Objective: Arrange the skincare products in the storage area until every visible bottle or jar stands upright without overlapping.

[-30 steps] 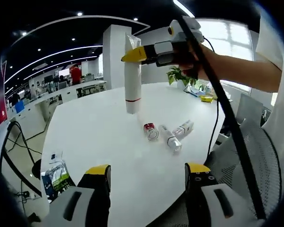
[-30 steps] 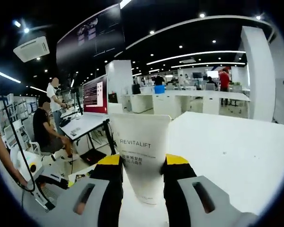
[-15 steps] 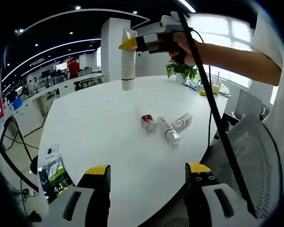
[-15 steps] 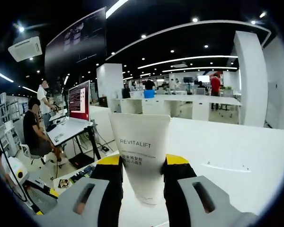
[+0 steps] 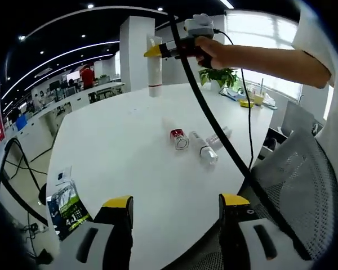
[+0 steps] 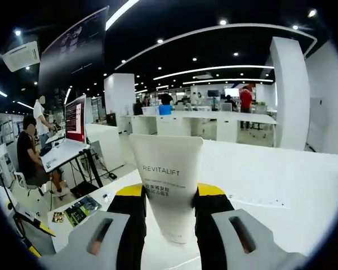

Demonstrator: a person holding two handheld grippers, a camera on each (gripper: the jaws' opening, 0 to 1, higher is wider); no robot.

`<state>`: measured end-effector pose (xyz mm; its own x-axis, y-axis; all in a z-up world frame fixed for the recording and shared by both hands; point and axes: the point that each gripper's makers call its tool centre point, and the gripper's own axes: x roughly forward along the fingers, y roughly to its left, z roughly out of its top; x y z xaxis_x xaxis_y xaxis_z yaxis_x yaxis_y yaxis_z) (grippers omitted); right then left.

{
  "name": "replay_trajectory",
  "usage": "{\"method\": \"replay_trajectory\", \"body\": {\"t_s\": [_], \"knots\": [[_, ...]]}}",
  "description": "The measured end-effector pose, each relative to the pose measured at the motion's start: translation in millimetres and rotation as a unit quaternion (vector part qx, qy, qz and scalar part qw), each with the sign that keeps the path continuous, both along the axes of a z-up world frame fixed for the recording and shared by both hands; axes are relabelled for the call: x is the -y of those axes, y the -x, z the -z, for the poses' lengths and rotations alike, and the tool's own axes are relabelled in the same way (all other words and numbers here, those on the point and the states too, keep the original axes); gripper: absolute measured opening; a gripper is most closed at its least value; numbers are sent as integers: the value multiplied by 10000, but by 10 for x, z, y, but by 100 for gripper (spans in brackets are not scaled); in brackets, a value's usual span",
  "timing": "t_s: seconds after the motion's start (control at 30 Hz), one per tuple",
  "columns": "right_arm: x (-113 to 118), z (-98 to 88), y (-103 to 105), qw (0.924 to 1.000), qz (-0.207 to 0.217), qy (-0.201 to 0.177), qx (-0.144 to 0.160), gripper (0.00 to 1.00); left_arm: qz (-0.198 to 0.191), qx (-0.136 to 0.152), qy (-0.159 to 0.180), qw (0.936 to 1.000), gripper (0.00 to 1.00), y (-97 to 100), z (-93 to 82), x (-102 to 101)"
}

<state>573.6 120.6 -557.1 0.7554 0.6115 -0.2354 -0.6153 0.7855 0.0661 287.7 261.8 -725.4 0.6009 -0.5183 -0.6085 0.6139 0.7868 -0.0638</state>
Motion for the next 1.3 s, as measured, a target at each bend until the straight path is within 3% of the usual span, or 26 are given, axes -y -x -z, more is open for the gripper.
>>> {"method": "replay_trajectory", "body": {"t_s": [0.63, 1.0, 1.3], "knots": [[264, 487, -445, 9984, 416, 64, -365, 30, 74, -33, -220, 9997, 59, 9, 48, -15], [342, 711, -538, 9970, 567, 119, -509, 30, 107, -101, -251, 9996, 58, 35, 74, -13], [551, 914, -543, 9948, 791, 165, -619, 30, 173, -158, -230, 9995, 58, 57, 78, 9]]}}
